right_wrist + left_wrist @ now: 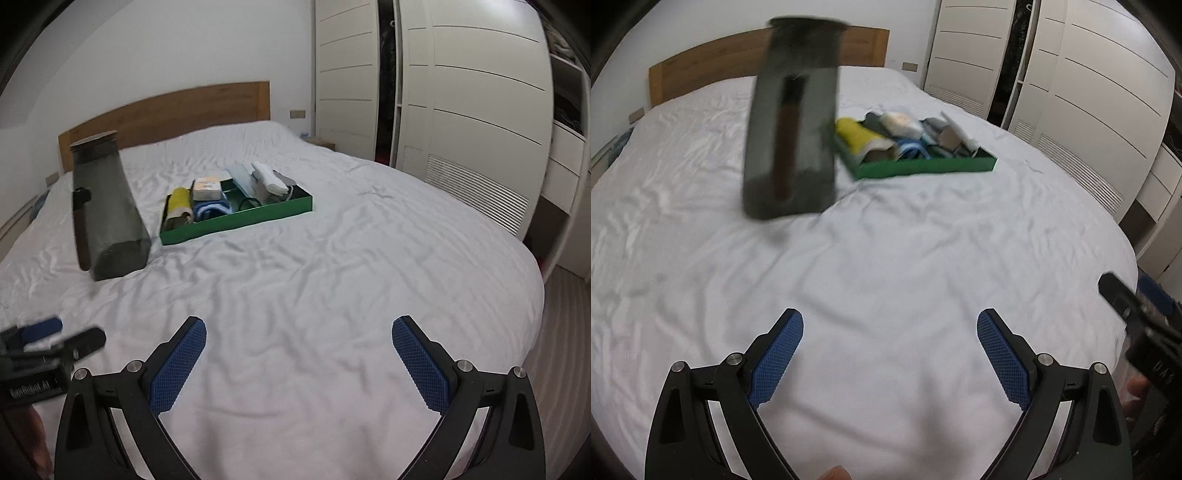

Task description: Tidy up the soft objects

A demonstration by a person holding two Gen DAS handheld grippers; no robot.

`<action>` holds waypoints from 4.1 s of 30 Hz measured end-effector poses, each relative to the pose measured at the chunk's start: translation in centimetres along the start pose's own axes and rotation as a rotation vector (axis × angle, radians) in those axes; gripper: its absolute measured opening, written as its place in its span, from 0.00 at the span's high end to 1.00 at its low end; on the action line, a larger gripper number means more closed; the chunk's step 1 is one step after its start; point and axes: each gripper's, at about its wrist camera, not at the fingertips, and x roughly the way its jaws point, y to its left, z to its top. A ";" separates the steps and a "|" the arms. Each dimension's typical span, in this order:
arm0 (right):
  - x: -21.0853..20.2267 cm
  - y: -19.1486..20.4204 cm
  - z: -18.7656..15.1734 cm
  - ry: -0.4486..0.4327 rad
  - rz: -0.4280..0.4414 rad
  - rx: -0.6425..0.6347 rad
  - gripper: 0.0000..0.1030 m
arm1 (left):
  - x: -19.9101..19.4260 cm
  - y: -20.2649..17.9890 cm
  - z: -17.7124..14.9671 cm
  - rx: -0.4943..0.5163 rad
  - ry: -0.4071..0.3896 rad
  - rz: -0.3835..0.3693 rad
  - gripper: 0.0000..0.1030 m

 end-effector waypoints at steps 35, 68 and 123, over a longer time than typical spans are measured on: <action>-35.0 2.8 0.2 -0.226 0.328 -0.185 0.00 | -35.6 0.0 -9.9 -0.094 -0.322 0.319 0.01; -40.4 3.8 0.5 0.017 0.226 -0.231 0.00 | -38.0 -2.4 -14.5 -0.068 -0.162 0.354 0.01; -36.2 5.2 0.0 0.147 0.258 -0.232 0.00 | -36.0 0.2 -14.9 -0.126 -0.083 0.358 0.01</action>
